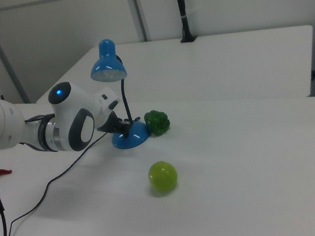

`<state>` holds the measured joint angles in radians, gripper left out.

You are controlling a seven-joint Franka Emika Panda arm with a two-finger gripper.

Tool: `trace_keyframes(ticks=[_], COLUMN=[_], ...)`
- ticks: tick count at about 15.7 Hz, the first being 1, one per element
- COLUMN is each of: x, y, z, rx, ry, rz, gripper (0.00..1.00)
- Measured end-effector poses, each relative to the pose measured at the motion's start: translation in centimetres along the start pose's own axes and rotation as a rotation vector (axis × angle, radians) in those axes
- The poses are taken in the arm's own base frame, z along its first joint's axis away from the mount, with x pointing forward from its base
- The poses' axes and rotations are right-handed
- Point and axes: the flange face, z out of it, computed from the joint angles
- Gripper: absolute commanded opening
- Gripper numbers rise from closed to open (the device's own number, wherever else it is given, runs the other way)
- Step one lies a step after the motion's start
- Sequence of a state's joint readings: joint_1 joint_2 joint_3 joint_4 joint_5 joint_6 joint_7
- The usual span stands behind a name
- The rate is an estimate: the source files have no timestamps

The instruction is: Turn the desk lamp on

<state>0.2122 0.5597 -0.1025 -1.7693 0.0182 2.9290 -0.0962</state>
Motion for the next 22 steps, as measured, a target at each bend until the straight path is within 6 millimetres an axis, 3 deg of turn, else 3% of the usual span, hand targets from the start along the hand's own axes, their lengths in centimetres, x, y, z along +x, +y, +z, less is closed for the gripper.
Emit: trace_keyframes(ticks=[22], x=[0.1], y=[-1.4], z=[0.4], rx=[0.0], ry=[0.057], rz=[-0.057], gripper=[0.0])
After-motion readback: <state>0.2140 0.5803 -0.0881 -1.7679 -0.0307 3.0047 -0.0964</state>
